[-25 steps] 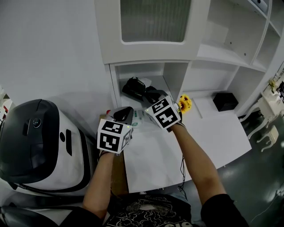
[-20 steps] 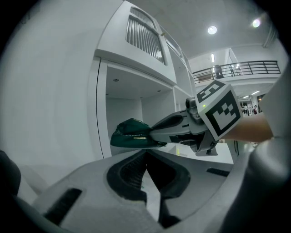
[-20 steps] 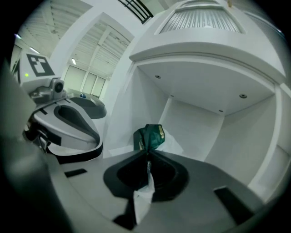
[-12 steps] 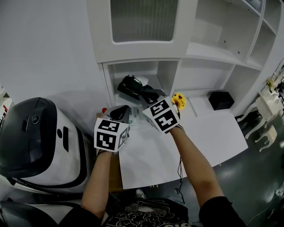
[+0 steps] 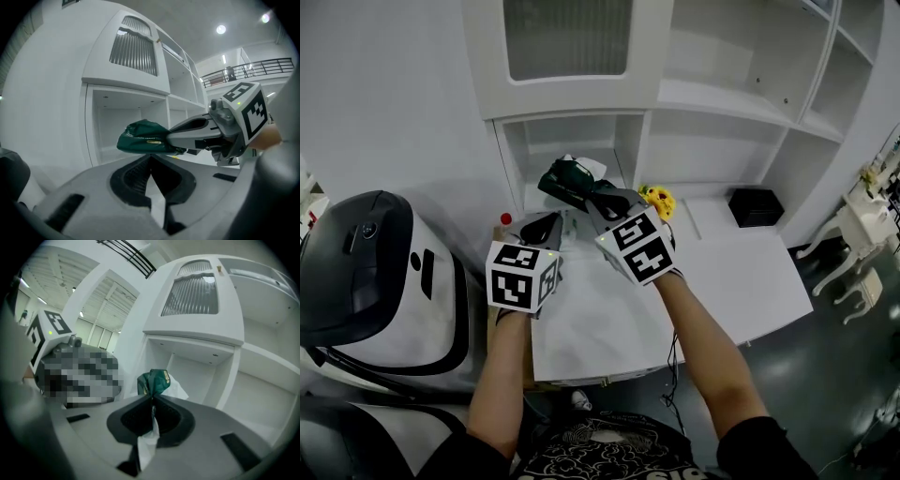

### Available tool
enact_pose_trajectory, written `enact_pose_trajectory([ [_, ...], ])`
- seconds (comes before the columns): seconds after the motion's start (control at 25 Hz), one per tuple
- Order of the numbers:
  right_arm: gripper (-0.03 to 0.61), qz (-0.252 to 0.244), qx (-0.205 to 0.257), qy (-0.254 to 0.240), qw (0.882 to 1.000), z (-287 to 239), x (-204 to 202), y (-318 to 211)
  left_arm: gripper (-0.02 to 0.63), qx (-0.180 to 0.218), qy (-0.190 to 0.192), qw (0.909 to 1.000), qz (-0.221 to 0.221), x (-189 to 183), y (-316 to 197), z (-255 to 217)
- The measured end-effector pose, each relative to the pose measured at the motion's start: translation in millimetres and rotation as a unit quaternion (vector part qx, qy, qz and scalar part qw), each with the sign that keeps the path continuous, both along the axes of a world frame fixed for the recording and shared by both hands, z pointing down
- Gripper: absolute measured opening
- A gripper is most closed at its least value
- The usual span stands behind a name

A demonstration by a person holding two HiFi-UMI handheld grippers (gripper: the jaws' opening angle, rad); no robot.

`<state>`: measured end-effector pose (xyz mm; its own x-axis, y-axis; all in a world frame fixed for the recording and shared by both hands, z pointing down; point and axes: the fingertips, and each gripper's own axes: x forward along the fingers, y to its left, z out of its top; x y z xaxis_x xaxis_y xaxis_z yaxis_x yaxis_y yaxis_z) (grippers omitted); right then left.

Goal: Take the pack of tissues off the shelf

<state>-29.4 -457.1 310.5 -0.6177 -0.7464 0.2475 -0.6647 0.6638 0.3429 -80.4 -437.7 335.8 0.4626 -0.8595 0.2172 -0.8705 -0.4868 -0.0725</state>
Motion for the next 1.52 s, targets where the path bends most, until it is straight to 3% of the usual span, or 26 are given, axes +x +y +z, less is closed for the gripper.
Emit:
enact_pose_trajectory([
  [0.72, 0.02, 0.008, 0.02, -0.046, 0.999, -12, 108, 78, 0.005, 0.02, -0.013, 0.9996, -0.012, 92, 60, -12],
  [1.16, 0.02, 0.067, 0.007, -0.105, 0.992, -6, 190, 110, 0.005, 0.018, -0.018, 0.9997, -0.002, 137, 92, 2],
  [1.52, 0.02, 0.108, -0.009, -0.154, 0.982, 7, 221, 134, 0.005, 0.032, -0.028, 0.9991, 0.0, 151, 117, 9],
])
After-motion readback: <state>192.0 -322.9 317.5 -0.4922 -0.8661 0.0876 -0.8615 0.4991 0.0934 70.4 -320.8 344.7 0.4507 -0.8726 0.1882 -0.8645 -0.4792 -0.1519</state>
